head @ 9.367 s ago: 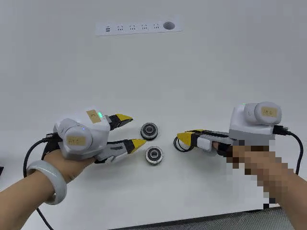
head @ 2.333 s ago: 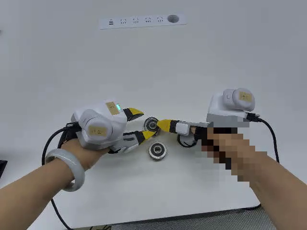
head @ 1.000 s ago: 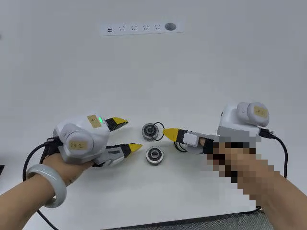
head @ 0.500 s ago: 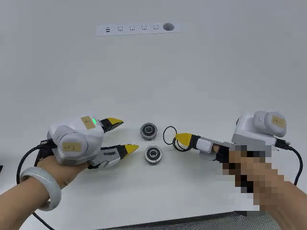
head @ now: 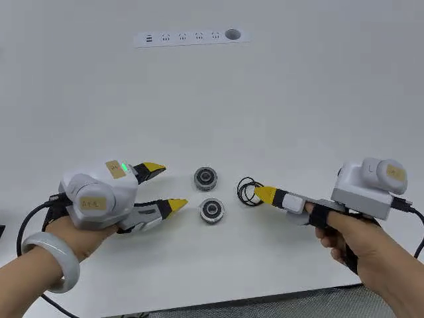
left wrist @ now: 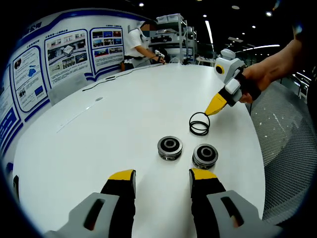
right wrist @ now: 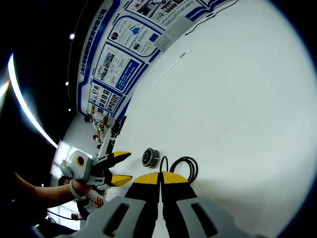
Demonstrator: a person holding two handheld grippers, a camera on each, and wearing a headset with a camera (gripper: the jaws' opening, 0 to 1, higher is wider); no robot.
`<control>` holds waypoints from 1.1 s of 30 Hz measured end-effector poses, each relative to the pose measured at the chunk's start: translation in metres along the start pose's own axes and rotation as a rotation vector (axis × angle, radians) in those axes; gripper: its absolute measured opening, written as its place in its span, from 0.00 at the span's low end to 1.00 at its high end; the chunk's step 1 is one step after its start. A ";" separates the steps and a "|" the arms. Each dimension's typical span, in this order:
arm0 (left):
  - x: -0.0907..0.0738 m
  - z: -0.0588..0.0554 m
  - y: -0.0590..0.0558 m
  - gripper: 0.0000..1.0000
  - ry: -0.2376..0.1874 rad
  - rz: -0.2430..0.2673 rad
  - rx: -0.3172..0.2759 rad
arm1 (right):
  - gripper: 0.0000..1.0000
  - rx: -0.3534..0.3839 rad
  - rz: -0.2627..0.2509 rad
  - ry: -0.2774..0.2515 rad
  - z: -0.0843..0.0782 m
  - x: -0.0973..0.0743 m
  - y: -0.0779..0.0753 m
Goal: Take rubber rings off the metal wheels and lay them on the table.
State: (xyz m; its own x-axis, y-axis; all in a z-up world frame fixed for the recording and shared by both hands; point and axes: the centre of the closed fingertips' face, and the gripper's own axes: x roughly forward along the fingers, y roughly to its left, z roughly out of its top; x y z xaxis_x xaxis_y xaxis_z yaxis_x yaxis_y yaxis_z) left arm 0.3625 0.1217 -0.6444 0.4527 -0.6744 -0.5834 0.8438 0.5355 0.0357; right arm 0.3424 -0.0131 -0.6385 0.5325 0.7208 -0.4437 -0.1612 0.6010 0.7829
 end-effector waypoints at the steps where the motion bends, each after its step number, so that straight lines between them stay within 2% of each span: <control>1: 0.000 0.000 0.000 0.45 0.001 0.002 -0.002 | 0.02 0.005 -0.004 -0.001 0.000 0.000 -0.002; 18: -0.001 -0.002 0.001 0.44 0.006 0.003 -0.006 | 0.02 -0.004 -0.053 0.013 -0.004 -0.001 -0.016; 33: -0.004 -0.001 0.000 0.44 0.001 0.004 -0.014 | 0.09 -0.073 -0.091 0.030 -0.003 -0.002 -0.025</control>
State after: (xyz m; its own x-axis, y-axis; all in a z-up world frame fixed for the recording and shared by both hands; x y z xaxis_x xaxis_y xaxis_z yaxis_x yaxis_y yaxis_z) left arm 0.3609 0.1248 -0.6431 0.4554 -0.6717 -0.5843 0.8381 0.5449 0.0269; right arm 0.3436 -0.0284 -0.6585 0.5230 0.6713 -0.5252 -0.1740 0.6873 0.7052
